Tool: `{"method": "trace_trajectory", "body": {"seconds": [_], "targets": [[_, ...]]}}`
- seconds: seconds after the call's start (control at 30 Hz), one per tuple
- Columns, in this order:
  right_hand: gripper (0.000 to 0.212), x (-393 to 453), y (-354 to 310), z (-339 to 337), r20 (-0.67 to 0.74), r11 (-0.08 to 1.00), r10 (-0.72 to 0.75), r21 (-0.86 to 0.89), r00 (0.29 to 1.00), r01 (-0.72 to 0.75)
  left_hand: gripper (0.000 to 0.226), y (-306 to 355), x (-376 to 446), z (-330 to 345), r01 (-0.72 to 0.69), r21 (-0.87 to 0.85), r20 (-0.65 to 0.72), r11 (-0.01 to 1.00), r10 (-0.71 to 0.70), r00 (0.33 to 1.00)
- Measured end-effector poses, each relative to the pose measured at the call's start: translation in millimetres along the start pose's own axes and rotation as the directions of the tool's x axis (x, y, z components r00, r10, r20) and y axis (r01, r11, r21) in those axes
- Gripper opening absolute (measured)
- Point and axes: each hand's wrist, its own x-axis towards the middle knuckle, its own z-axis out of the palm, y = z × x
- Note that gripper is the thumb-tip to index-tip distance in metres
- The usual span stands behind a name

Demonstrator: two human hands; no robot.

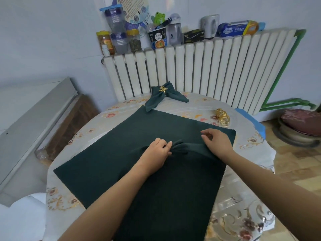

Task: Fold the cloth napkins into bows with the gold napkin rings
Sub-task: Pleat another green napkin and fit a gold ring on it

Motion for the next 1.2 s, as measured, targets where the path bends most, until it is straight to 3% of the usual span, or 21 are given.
{"method": "trace_trajectory", "body": {"seconds": [0.17,0.33,0.5,0.77,1.0,1.2], "targets": [[0.028,35,22,-5,-0.102,0.994,0.105,0.028,0.989,-0.103,0.037,-7,33,23,0.027,-0.026,0.035,0.999,-0.027,0.999],[0.046,75,47,-12,-0.379,0.965,0.203,-0.077,0.903,-0.249,0.041,-16,59,49,0.032,-0.049,0.019,0.998,-0.031,0.999],[0.072,106,69,-11,-0.337,0.887,0.373,-0.145,0.864,-0.439,0.041,-23,70,70,0.052,-0.076,-0.019,0.996,-0.053,0.998],[0.048,110,80,-6,-0.267,0.878,0.269,-0.327,0.925,-0.349,0.042,-23,74,76,0.024,-0.068,-0.027,0.997,-0.026,0.999],[0.051,88,73,-22,-0.275,0.941,0.244,-0.163,0.930,-0.296,0.043,-19,66,60,0.006,-0.037,-0.020,0.999,-0.007,1.000],[0.053,52,52,-33,-0.253,0.988,0.135,-0.037,0.958,-0.149,0.032,-25,49,40,0.023,0.001,-0.022,1.000,-0.023,0.999]]}}
